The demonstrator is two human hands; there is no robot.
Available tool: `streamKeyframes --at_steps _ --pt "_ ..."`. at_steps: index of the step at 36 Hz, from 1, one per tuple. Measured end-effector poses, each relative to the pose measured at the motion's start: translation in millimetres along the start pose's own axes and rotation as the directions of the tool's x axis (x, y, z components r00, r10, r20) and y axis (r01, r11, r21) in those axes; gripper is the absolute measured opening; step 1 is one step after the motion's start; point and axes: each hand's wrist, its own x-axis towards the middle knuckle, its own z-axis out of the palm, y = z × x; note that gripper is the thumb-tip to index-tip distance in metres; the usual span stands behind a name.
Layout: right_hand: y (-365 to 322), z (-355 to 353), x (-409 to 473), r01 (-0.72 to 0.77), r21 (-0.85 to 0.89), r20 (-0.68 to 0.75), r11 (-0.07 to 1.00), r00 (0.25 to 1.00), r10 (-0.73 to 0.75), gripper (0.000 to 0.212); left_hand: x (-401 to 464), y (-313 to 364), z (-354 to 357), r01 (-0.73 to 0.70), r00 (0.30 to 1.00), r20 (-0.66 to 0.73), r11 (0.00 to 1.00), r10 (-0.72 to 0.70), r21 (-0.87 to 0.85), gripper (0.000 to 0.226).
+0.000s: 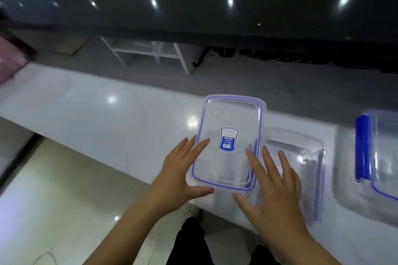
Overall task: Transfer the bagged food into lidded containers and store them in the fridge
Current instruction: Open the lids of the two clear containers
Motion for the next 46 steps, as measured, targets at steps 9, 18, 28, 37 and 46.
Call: streamKeyframes --at_steps 9,18,28,37,46 --pt "-107.2 119.9 91.1 -0.01 0.025 0.103 1.0 0.995 0.007 0.102 30.8 -156.0 -77.6 0.038 0.999 0.012 0.998 -0.038 0.044 0.106" --pt "-206.8 237.7 152.8 -0.125 -0.064 0.115 0.99 0.985 0.132 0.104 64.8 -317.2 -141.1 -0.009 0.995 0.096 0.994 -0.002 0.108 0.109" --pt "-220.7 287.5 156.9 -0.201 -0.251 0.083 0.947 0.97 0.228 0.095 73.9 -372.4 -133.2 -0.156 0.981 0.142 0.967 0.129 0.201 0.099" --pt "-216.8 278.6 152.5 -0.21 -0.265 0.116 0.941 0.962 0.248 0.095 73.5 -365.6 -136.1 -0.141 0.974 0.21 0.959 0.089 0.245 0.11" --pt "-203.0 156.6 84.0 -0.398 -0.053 -0.1 0.916 0.915 0.392 0.09 68.5 -260.6 -138.8 -0.197 0.965 0.112 0.939 0.236 -0.281 0.086"
